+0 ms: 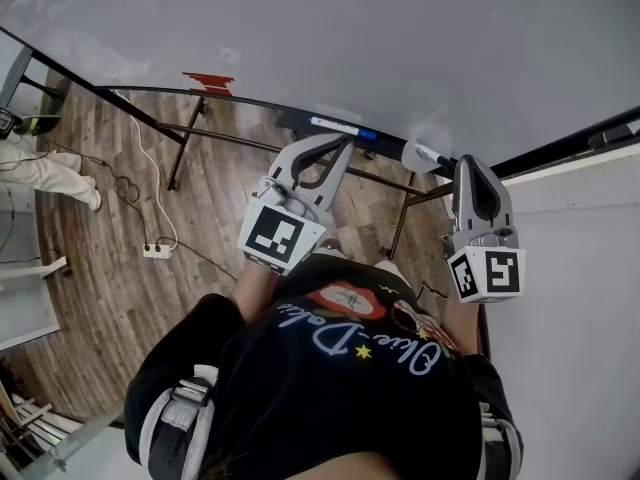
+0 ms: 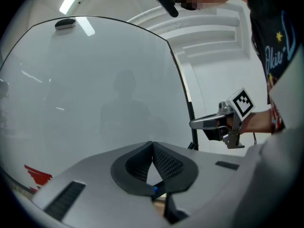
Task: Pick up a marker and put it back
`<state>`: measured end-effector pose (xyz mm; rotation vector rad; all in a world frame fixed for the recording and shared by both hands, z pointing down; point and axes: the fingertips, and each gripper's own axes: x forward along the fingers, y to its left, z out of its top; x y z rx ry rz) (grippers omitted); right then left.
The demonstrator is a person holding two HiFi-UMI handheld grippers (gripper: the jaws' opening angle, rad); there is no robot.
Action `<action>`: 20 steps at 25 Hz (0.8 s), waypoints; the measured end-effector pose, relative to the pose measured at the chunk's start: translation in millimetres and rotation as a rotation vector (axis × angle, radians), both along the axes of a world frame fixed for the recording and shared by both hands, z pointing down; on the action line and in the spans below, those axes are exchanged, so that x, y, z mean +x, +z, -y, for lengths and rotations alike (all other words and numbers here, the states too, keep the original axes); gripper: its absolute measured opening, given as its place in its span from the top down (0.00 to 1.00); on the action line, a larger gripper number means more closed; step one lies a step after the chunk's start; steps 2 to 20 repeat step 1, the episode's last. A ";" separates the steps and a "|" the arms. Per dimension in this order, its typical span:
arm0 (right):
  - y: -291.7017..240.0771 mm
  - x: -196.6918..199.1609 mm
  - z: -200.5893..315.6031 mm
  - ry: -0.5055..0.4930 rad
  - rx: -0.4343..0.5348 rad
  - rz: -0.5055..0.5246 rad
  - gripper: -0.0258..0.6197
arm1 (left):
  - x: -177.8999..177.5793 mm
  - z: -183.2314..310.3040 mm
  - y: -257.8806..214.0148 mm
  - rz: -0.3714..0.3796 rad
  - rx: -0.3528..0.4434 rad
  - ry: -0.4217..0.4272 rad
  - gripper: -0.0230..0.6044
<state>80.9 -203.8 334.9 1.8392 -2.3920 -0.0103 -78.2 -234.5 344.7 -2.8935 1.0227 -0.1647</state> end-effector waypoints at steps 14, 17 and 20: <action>-0.5 0.1 -0.3 0.001 0.001 0.000 0.96 | -0.4 0.1 -0.4 -0.001 0.000 -0.001 0.96; -0.5 0.1 -0.3 0.001 0.001 0.000 0.96 | -0.4 0.1 -0.4 -0.001 0.000 -0.001 0.96; -0.5 0.1 -0.3 0.001 0.001 0.000 0.96 | -0.4 0.1 -0.4 -0.001 0.000 -0.001 0.96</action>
